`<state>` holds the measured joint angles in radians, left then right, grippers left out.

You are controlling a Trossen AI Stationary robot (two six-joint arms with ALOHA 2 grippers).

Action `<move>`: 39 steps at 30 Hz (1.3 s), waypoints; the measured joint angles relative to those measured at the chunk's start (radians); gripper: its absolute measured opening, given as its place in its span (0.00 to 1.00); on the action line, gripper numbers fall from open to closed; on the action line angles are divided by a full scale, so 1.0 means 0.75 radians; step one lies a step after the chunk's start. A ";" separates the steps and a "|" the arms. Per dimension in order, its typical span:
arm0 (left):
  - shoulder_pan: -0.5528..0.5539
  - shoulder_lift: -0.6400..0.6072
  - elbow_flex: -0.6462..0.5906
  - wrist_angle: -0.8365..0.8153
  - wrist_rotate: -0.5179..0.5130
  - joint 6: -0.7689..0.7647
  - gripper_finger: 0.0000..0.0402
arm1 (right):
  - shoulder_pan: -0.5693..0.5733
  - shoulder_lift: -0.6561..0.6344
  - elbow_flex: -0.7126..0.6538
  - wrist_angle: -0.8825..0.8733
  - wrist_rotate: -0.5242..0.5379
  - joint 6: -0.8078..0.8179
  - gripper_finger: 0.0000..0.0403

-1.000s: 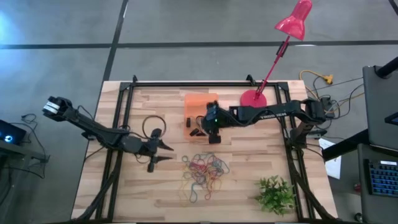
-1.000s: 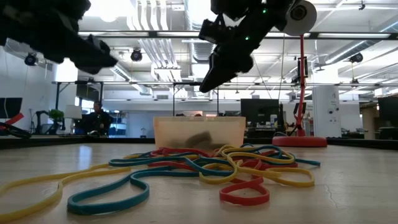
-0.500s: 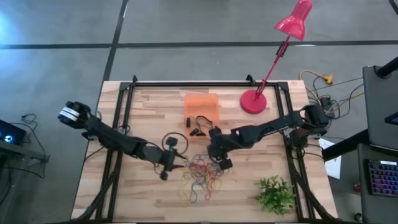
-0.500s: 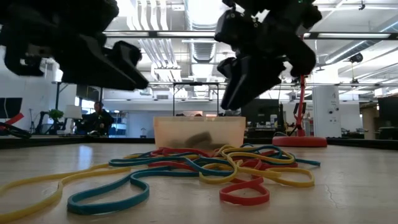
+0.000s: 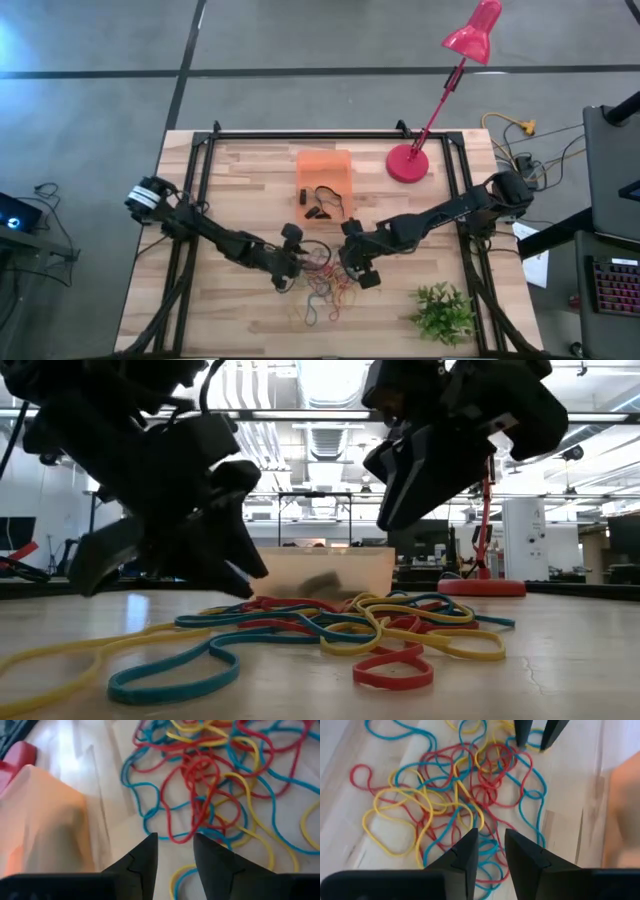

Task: Pick and place rubber bands into bin
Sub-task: Put the red rubber band into the orange bin

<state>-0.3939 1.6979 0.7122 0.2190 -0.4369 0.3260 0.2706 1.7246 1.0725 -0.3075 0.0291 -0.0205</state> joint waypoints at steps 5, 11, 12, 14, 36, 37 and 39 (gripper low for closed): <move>0.000 0.024 0.015 -0.027 -0.004 0.029 0.27 | 0.027 -0.018 0.000 0.006 0.006 0.000 0.18; 0.002 0.037 0.033 -0.023 -0.012 0.029 0.27 | 0.028 -0.032 0.001 0.010 0.036 -0.006 0.17; 0.002 0.045 0.036 -0.021 -0.013 0.030 0.27 | 0.028 -0.032 0.001 0.011 0.036 -0.006 0.17; 0.002 0.062 0.039 -0.026 -0.013 0.034 0.27 | 0.030 -0.033 0.001 0.014 0.036 -0.006 0.17; 0.003 0.114 0.079 -0.012 -0.018 0.037 0.02 | 0.029 -0.039 -0.009 0.029 0.035 0.000 0.16; 0.003 0.113 0.079 -0.012 -0.019 0.037 0.02 | 0.029 -0.039 -0.011 0.029 0.035 0.001 0.16; 0.002 0.105 0.079 -0.013 -0.026 0.037 0.02 | 0.030 -0.039 -0.017 0.029 0.034 0.012 0.16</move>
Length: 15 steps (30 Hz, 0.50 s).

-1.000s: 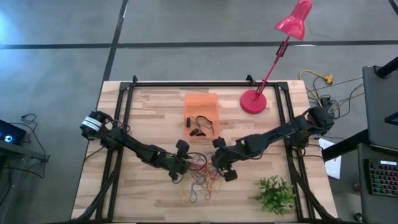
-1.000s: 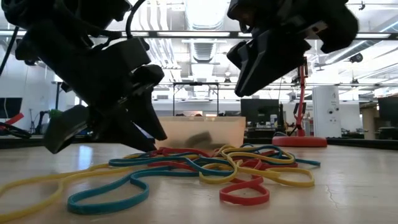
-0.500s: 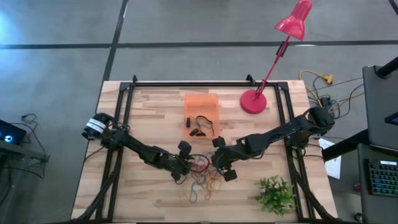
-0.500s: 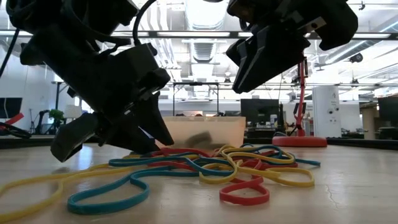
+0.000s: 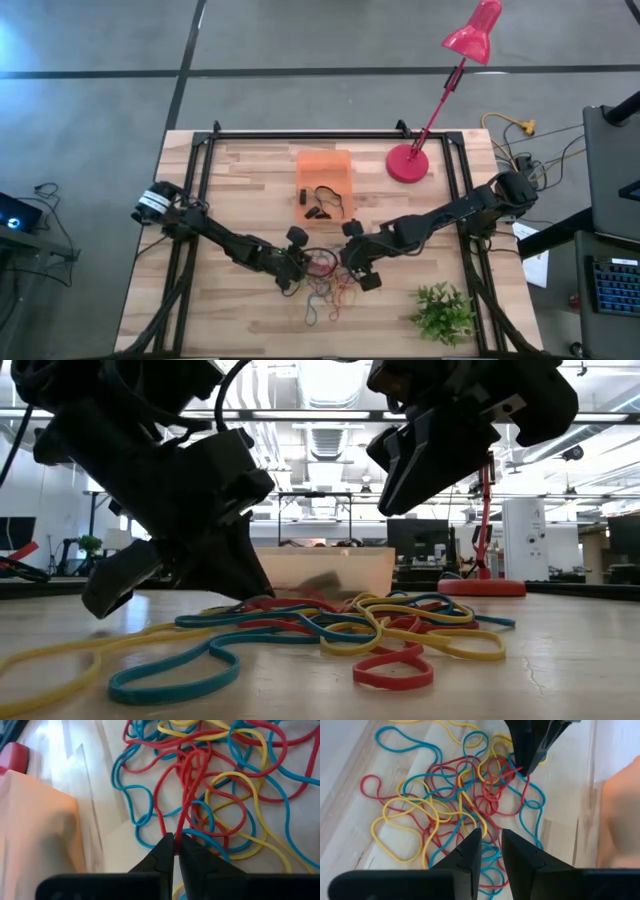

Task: Pick and place rubber bands into bin
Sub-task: Put the red rubber band into the orange bin

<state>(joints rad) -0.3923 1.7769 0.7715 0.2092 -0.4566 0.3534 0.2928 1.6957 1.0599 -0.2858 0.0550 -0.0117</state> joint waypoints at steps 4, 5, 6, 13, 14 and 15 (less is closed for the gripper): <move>-0.001 -0.038 0.000 -0.005 -0.066 -0.002 0.00 | 0.000 0.001 -0.020 0.010 0.000 0.017 0.16; -0.002 -0.054 0.000 -0.011 -0.084 -0.002 0.00 | 0.002 0.001 -0.027 0.012 0.000 0.019 0.16; -0.002 -0.072 0.000 -0.019 -0.102 -0.002 0.00 | 0.003 0.002 -0.034 0.017 0.000 0.023 0.15; -0.001 -0.238 -0.001 -0.055 -0.164 0.002 0.00 | 0.006 0.002 -0.089 0.051 -0.001 0.054 0.15; -0.001 -0.266 -0.002 -0.060 -0.182 0.006 0.00 | 0.006 0.002 -0.093 0.053 -0.001 0.058 0.15; -0.001 -0.291 -0.003 -0.059 -0.203 0.011 0.00 | 0.006 0.002 -0.096 0.056 0.000 0.065 0.15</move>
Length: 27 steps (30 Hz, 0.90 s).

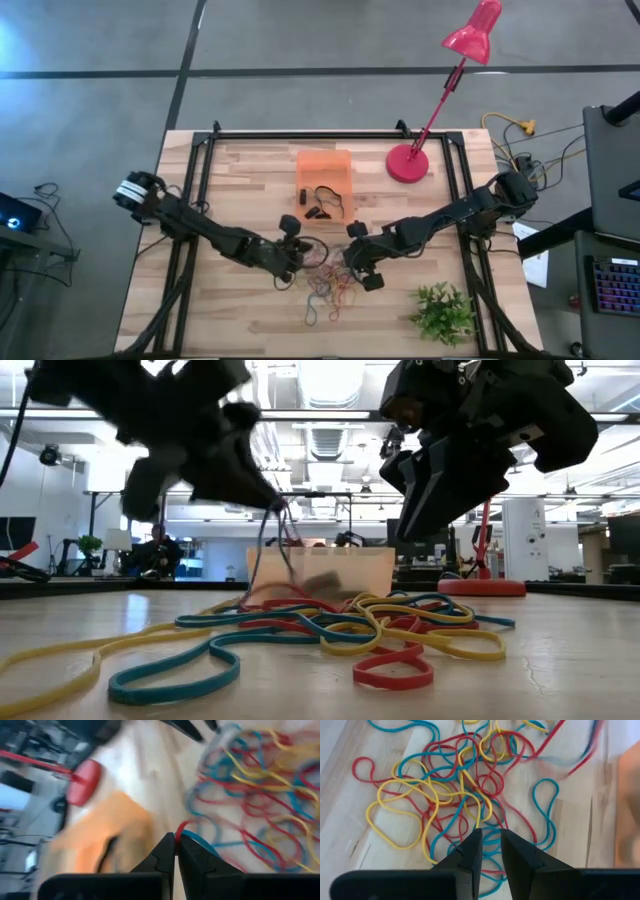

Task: Pick and place rubber bands into bin
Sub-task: Put the red rubber band into the orange bin

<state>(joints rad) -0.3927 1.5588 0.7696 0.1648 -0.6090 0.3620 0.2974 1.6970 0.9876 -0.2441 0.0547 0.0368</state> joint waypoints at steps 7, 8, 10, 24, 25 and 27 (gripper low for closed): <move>-0.002 -0.172 0.001 0.004 0.017 0.080 0.00 | 0.009 -0.001 -0.035 0.048 0.001 0.005 0.15; -0.002 -0.188 0.001 0.006 0.106 0.086 0.00 | 0.010 -0.001 -0.042 0.059 0.001 0.004 0.14; -0.003 -0.207 0.001 0.001 0.319 0.087 0.00 | 0.015 -0.001 -0.053 0.066 0.005 0.003 0.14; -0.001 -0.014 0.093 -0.185 0.039 -0.082 0.00 | 0.019 -0.014 -0.048 0.091 0.033 -0.013 0.14; 0.001 -0.014 0.100 -0.180 0.001 -0.070 0.00 | 0.020 -0.019 -0.048 0.091 0.033 -0.013 0.14; 0.001 -0.024 0.111 -0.150 -0.074 -0.030 0.00 | 0.022 -0.027 -0.048 0.091 0.035 -0.009 0.14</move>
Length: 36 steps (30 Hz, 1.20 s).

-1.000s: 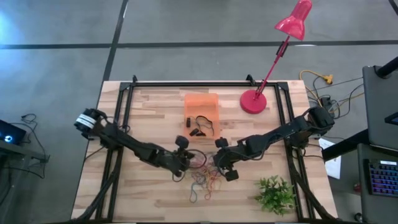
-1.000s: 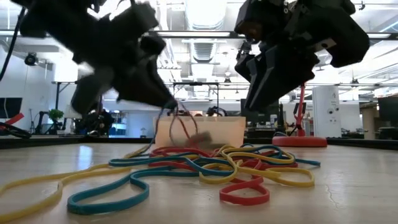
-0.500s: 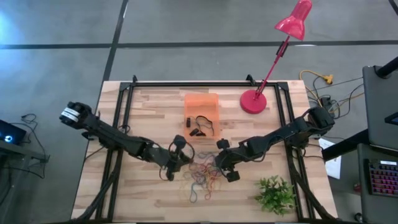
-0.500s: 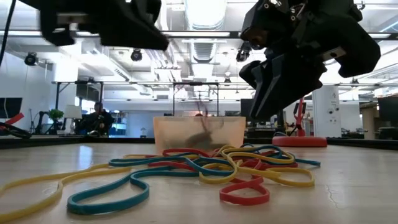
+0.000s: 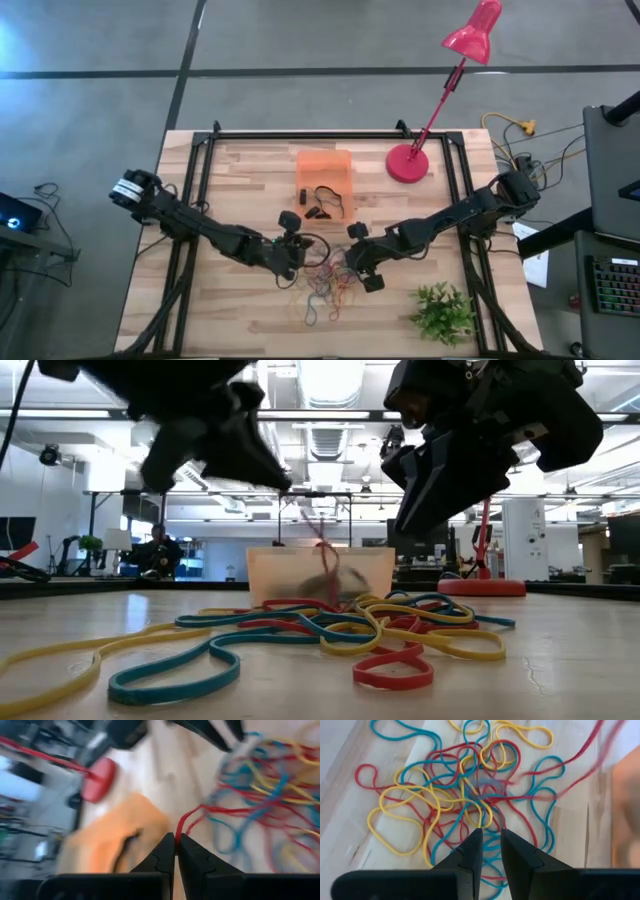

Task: Pick and place rubber bands into bin
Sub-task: Put the red rubber band into the orange bin

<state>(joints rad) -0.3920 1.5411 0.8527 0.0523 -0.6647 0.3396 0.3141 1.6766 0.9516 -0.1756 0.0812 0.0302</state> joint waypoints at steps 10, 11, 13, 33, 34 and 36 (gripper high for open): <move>0.117 -0.120 0.012 0.152 -0.103 0.124 0.00 | 0.007 -0.008 -0.003 0.013 0.001 0.014 0.14; 0.135 -0.135 0.012 0.165 -0.102 0.126 0.00 | 0.007 -0.008 -0.004 0.011 0.001 0.017 0.14; 0.166 -0.159 0.012 0.181 -0.095 0.127 0.00 | 0.009 -0.008 -0.005 0.010 0.001 0.020 0.14; 0.290 -0.268 0.012 0.174 0.180 0.220 0.00 | 0.035 -0.008 -0.018 0.009 0.070 0.015 0.14; 0.313 -0.268 0.012 0.174 0.180 0.220 0.00 | 0.035 -0.008 -0.018 0.009 0.070 0.015 0.14; 0.366 -0.268 0.012 0.174 0.182 0.220 0.00 | 0.035 -0.008 -0.018 0.009 0.070 0.015 0.14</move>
<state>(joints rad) -0.1175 1.3399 0.8616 0.1825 -0.5282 0.5049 0.3405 1.6703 0.9382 -0.1688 0.1341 0.0414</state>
